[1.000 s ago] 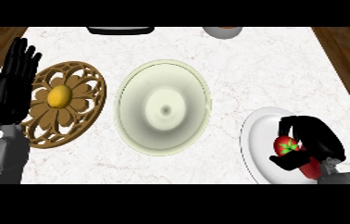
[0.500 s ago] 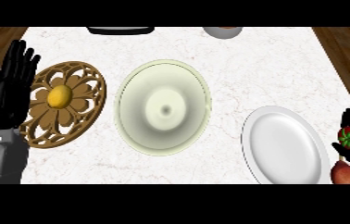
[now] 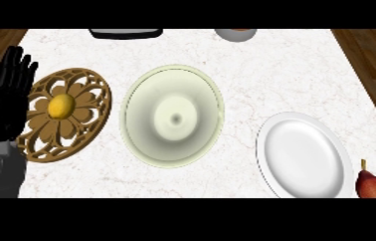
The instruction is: Pick the tomato from the plate and place it in the bowl
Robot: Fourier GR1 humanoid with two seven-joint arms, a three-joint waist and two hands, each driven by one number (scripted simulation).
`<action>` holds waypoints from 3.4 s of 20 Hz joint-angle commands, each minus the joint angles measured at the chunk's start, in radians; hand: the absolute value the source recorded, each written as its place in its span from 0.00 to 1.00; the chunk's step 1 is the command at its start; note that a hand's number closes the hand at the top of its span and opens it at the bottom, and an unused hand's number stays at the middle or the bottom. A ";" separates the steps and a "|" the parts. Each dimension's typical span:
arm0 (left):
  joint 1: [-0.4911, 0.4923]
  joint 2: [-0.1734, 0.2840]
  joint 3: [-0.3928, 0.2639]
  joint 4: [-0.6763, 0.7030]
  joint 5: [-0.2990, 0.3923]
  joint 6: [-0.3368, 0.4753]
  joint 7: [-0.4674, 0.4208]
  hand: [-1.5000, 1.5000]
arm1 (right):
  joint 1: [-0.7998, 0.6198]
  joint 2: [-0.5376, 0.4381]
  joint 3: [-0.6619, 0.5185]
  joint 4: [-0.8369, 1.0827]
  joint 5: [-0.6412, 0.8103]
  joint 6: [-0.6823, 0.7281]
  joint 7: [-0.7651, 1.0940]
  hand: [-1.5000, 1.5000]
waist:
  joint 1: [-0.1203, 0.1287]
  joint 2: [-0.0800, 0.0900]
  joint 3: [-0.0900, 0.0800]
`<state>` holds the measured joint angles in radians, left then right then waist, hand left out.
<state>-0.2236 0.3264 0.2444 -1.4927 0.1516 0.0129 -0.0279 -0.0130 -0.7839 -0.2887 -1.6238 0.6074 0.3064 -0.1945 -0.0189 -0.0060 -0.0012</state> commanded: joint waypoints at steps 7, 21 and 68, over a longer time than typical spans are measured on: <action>-0.031 0.007 -0.001 -0.008 -0.008 0.013 0.044 0.50 | -0.123 0.068 -0.124 -0.381 -0.403 0.270 0.255 1.00 | 0.001 -0.003 -0.001; -0.046 -0.024 -0.032 -0.010 -0.040 0.023 0.034 0.50 | -0.628 0.235 0.312 -0.477 -0.565 0.173 1.002 1.00 | 0.037 0.007 -0.001; 0.015 -0.004 0.022 -0.004 -0.005 -0.049 -0.014 0.50 | -0.553 0.643 0.368 0.294 -0.307 -0.671 0.464 0.00 | 0.015 0.002 0.002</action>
<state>-0.2629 0.3129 0.2567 -1.4619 0.1357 -0.0117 -0.0277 -0.6440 -0.0879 0.1615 -1.2533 0.3609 -0.3631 0.3018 -0.0002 0.0006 0.0004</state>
